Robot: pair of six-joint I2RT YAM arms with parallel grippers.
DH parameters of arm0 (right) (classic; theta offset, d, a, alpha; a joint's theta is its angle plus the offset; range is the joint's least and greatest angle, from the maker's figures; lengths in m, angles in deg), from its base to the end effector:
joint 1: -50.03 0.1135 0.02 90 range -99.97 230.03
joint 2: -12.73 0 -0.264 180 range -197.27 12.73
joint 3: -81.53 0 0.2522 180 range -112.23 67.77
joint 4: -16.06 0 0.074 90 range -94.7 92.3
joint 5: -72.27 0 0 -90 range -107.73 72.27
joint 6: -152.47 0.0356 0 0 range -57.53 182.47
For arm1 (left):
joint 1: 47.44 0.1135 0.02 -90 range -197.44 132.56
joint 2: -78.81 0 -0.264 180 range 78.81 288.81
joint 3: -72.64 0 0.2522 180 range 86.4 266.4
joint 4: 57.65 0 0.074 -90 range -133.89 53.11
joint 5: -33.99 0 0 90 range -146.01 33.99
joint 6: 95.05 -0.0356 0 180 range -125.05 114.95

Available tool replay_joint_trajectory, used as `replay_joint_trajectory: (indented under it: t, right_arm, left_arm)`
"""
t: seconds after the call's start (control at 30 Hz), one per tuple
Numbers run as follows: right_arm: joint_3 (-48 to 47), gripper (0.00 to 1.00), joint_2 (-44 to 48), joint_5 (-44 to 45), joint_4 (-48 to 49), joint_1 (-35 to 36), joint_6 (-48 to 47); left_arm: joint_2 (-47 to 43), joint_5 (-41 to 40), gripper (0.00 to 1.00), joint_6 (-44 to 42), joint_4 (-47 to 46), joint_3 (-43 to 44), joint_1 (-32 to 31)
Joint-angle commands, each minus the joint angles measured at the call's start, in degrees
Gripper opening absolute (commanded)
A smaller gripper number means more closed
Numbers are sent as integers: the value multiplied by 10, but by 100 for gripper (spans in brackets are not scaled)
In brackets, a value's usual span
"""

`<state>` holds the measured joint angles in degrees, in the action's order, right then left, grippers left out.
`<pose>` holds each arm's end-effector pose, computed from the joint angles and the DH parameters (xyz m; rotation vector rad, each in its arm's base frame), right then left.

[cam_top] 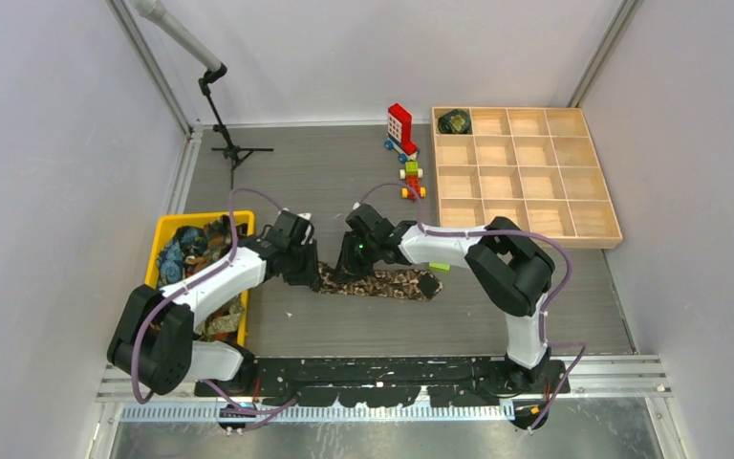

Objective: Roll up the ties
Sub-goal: Roll the tie at the center of the board.

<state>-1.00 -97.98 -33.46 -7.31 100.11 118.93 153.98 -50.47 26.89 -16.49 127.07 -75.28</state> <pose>0.2512 0.3153 0.1566 0.0210 2.7819 1.0062 0.2105 -0.1150 0.1829 -0.0646 2.7273 -0.4546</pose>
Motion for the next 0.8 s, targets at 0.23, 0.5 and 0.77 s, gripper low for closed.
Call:
replay_joint_trajectory:
  t: [0.23, 0.5, 0.77]
  right_arm:
    - [39, 22, 88, 25, -11, -34, 2]
    - [95, 23, 201, 62, -60, -94, -15]
    - [134, 25, 300, 88, -117, -164, -31]
  left_arm:
    - [11, -190, 19, -12, 114, 75, -45]
    - [69, -281, 19, -1, 155, 119, -85]
    - [132, -363, 19, 12, 201, 171, -139]
